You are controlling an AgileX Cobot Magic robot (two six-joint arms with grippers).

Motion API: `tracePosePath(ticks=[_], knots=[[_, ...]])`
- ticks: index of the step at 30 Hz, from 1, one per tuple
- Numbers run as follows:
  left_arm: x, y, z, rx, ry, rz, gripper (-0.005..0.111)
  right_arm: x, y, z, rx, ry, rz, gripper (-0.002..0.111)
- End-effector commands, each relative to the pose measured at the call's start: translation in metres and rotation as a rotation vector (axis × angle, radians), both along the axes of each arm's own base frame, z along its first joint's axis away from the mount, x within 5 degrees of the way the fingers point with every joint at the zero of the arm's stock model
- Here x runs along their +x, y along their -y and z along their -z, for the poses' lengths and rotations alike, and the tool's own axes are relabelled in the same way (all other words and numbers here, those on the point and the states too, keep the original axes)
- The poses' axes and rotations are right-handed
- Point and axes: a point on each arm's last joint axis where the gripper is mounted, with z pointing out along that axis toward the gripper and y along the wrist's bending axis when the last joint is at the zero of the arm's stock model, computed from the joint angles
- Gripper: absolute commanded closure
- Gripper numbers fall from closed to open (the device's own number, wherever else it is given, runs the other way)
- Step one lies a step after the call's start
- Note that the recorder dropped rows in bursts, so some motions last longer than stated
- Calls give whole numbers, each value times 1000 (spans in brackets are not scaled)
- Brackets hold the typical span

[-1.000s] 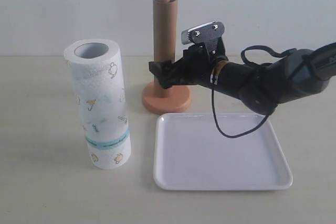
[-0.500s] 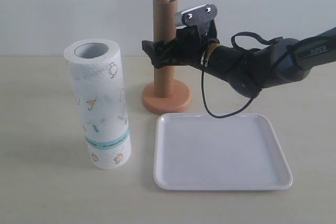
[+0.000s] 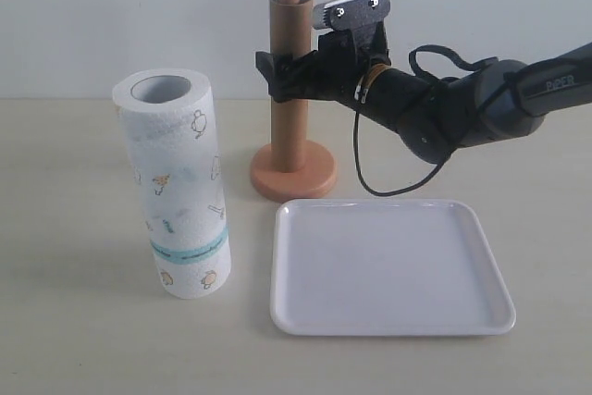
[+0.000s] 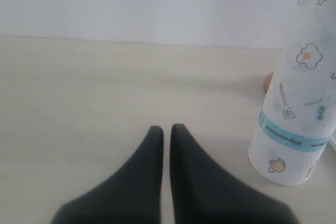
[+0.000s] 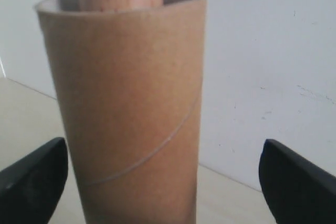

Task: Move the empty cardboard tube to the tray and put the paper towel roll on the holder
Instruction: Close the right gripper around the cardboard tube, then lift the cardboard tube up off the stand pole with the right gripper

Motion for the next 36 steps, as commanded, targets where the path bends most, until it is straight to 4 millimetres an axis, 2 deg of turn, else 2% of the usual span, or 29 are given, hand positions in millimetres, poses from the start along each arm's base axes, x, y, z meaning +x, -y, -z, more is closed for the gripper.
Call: tracePosePath(ticks=[1, 10, 12, 17, 20, 27, 36], knots=[[0, 0, 1, 0, 4, -4, 103, 1, 0, -2, 1, 8, 3, 17], [0, 0, 1, 0, 4, -4, 103, 1, -1, -5, 22, 29, -5, 19], [0, 0, 1, 0, 4, -4, 103, 1, -1, -5, 22, 29, -5, 31], [0, 0, 1, 0, 4, -4, 103, 1, -1, -5, 53, 3, -5, 84], [0, 0, 1, 0, 4, -4, 103, 1, -1, -4, 65, -10, -4, 109], [0, 0, 1, 0, 4, -4, 103, 0, -2, -8, 127, -21, -19, 108], [0, 0, 1, 0, 4, -4, 103, -6, -1, -39, 128, 33, -36, 108]])
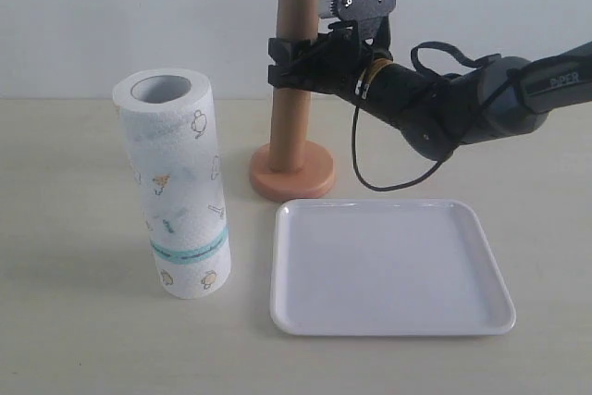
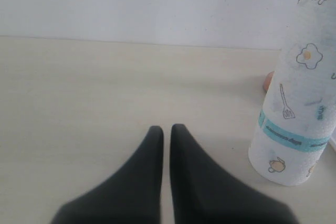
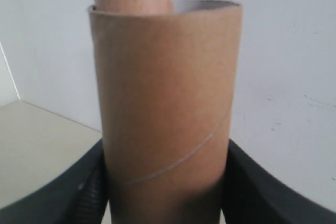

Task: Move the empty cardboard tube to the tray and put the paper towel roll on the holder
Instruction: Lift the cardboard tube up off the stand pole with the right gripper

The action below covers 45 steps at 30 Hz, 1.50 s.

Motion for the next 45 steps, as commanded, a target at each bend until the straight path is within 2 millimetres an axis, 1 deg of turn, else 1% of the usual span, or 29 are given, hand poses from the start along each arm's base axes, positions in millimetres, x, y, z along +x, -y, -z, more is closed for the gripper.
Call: tracePosePath(ticks=[1, 6, 11, 12, 13, 14, 15, 16, 19, 21, 25, 28, 34, 38, 39, 45], knots=[[0, 0, 1, 0, 4, -4, 103, -6, 0, -33, 29, 57, -23, 108], [0, 0, 1, 0, 4, -4, 103, -2, -2, -51, -108, 61, -35, 108], [0, 0, 1, 0, 4, -4, 103, 2, -8, -66, -130, 59, -75, 108], [0, 0, 1, 0, 4, -4, 103, 3, -8, -74, -142, 50, -70, 108], [0, 0, 1, 0, 4, -4, 103, 4, -8, -75, -152, 39, -63, 108], [0, 0, 1, 0, 4, -4, 103, 3, -5, -84, -171, 28, -40, 108], [0, 0, 1, 0, 4, -4, 103, 3, -3, -88, -180, 24, -27, 108], [0, 0, 1, 0, 4, -4, 103, 0, -1, -99, -184, 40, -16, 108], [0, 0, 1, 0, 4, -4, 103, -5, 4, -114, -189, 50, 8, 108], [0, 0, 1, 0, 4, -4, 103, -11, 7, -130, -169, 79, 10, 108], [0, 0, 1, 0, 4, -4, 103, -15, 10, -141, -154, 80, 24, 108], [0, 0, 1, 0, 4, -4, 103, -21, 14, -153, -146, 77, 32, 108], [0, 0, 1, 0, 4, -4, 103, -28, 18, -168, -139, 92, 48, 108], [0, 0, 1, 0, 4, -4, 103, -37, 21, -184, -120, 124, 49, 108], [0, 0, 1, 0, 4, -4, 103, -39, 22, -188, -89, 108, 52, 108], [0, 0, 1, 0, 4, -4, 103, -39, 22, -188, -85, 98, 53, 108]])
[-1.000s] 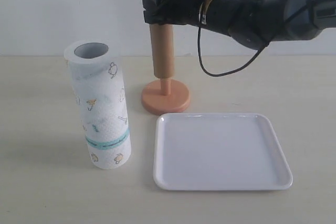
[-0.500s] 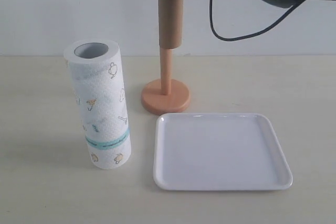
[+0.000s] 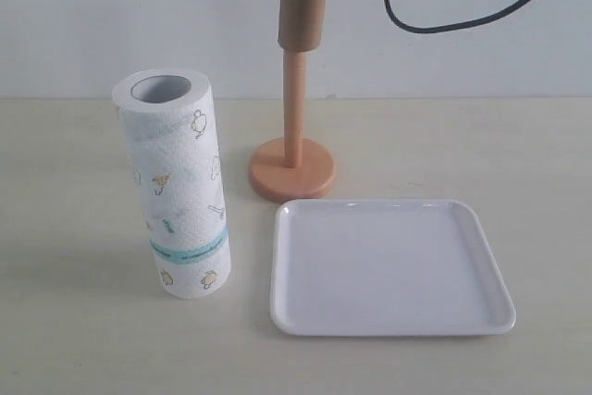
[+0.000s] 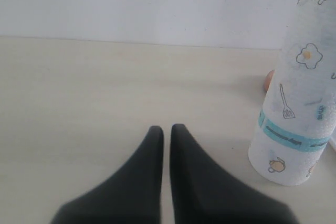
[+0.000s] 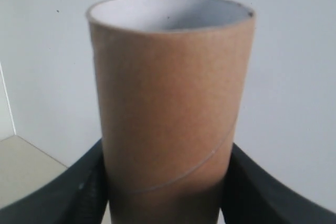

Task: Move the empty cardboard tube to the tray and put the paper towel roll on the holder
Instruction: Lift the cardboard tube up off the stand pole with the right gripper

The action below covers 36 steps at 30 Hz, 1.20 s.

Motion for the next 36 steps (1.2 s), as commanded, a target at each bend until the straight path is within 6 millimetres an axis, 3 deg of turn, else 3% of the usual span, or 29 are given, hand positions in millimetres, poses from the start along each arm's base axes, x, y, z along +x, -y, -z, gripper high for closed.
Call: tracePosePath(ticks=[1, 9, 14, 22, 36], knots=[[0, 0, 1, 0, 4, -4, 103, -2, 2, -6, 2, 7, 6, 108], [0, 0, 1, 0, 4, -4, 103, -9, -13, 0, -33, -51, 42, 109], [0, 0, 1, 0, 4, -4, 103, -8, -10, 7, -70, -122, 127, 109], [0, 0, 1, 0, 4, -4, 103, -9, -12, -26, 0, -77, 147, 109], [0, 0, 1, 0, 4, -4, 103, -33, -35, -56, -110, -27, 308, 109]])
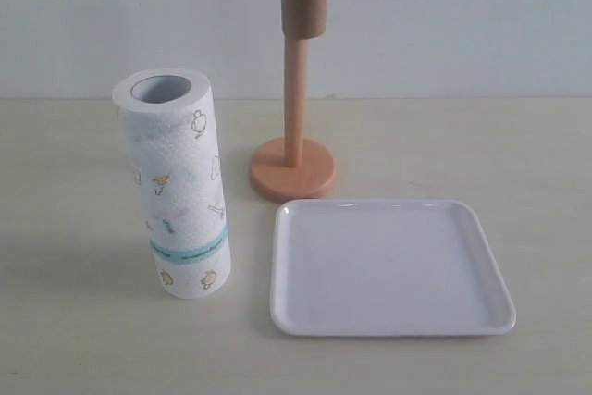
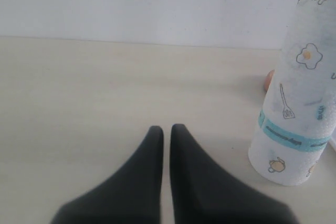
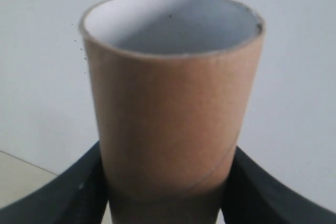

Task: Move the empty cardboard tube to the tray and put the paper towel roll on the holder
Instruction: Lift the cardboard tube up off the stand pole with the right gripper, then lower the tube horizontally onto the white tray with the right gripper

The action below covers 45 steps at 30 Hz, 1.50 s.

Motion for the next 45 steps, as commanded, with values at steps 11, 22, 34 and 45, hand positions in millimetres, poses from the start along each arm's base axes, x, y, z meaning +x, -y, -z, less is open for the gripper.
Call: tracePosePath(ticks=[11, 22, 34, 45], knots=[[0, 0, 1, 0, 4, -4, 103, -24, -7, -61, 74, 168, 20, 109], [0, 0, 1, 0, 4, -4, 103, -49, 18, -103, 88, 263, 58, 109], [0, 0, 1, 0, 4, -4, 103, -98, 71, -137, -44, 166, 147, 109], [0, 0, 1, 0, 4, -4, 103, -168, 121, -113, -82, 74, 53, 109]])
